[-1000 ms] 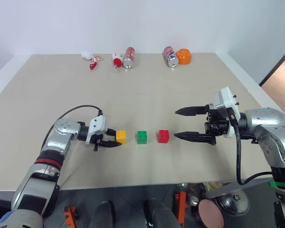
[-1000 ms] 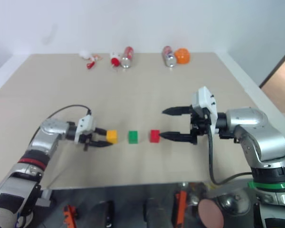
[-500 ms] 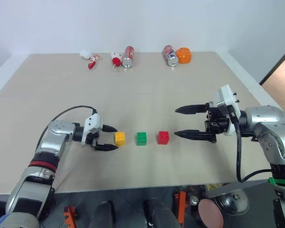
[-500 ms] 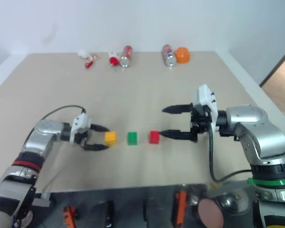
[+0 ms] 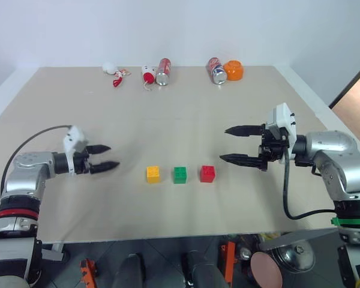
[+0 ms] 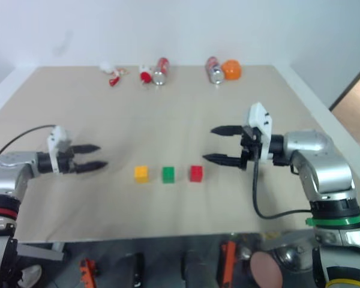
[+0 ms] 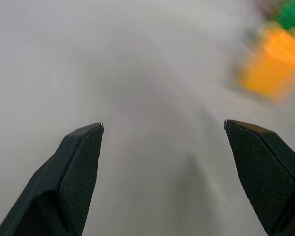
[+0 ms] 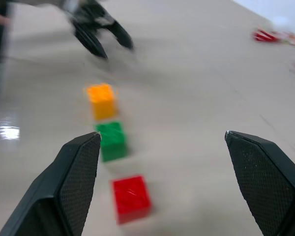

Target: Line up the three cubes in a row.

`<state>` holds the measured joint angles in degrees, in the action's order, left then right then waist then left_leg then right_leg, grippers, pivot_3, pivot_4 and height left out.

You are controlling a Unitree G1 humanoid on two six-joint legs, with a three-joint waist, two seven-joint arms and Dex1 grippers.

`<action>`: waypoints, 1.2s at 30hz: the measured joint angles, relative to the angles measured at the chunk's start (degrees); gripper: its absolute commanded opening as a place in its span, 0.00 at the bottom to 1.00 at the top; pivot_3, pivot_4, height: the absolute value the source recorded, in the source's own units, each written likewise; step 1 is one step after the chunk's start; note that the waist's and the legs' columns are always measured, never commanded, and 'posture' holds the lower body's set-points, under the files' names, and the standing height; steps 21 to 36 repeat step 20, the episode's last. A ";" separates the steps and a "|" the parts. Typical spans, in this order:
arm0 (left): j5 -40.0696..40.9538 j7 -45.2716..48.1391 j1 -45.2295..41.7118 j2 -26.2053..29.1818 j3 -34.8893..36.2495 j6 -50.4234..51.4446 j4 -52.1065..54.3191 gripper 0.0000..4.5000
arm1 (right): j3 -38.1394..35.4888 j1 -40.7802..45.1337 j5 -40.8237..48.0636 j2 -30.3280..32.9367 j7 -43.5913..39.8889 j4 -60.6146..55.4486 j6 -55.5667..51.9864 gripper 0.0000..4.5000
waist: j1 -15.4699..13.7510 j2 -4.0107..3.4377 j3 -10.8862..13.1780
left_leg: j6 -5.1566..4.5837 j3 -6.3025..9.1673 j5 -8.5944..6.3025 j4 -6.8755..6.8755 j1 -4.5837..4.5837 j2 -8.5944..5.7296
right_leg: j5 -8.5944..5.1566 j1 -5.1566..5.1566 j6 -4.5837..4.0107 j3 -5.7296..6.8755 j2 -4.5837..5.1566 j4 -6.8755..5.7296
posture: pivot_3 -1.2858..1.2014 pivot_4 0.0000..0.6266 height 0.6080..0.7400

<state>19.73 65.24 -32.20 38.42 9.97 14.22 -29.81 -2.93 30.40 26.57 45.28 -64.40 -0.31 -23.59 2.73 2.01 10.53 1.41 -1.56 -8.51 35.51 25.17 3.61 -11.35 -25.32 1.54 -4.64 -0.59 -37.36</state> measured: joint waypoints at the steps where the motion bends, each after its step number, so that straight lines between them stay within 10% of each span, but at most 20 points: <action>1: 1.12 -4.49 1.72 -1.11 2.56 1.96 2.85 0.90 | -1.51 -2.12 -0.26 -0.59 2.34 0.18 0.28 0.93 | -0.03 0.00 0.00 | 0.00 0.00 0.00 -0.01 0.00 0.00 | 0.02 0.02 0.04 0.00 0.01 0.00 | 0.52 0.24 1.00; 9: 3.97 -28.67 16.58 -9.20 10.83 11.78 22.79 0.90 | -15.06 -17.36 -0.19 -8.37 21.09 -5.17 -0.69 0.93 | -0.12 0.01 -0.01 | 0.10 0.05 -0.06 -0.09 -0.08 0.00 | 0.03 0.06 0.10 0.00 -0.04 -0.05 | 0.52 0.24 1.00; 20: 4.32 -38.98 18.34 -17.21 7.84 13.42 28.80 0.90 | -16.45 -26.65 -6.88 -29.01 49.81 -15.23 -0.20 0.93 | 0.05 0.06 -0.05 | 0.18 0.03 -0.08 0.06 -0.14 -0.08 | 0.23 0.11 -0.08 -0.11 0.01 0.20 | 0.52 0.24 1.00; 36: 4.32 -38.98 18.34 -17.21 7.84 13.42 28.80 0.90 | -16.45 -26.65 -6.88 -29.01 49.81 -15.23 -0.20 0.93 | 0.05 0.06 -0.05 | 0.18 0.03 -0.08 0.06 -0.14 -0.08 | 0.23 0.11 -0.08 -0.11 0.01 0.20 | 0.52 0.24 1.00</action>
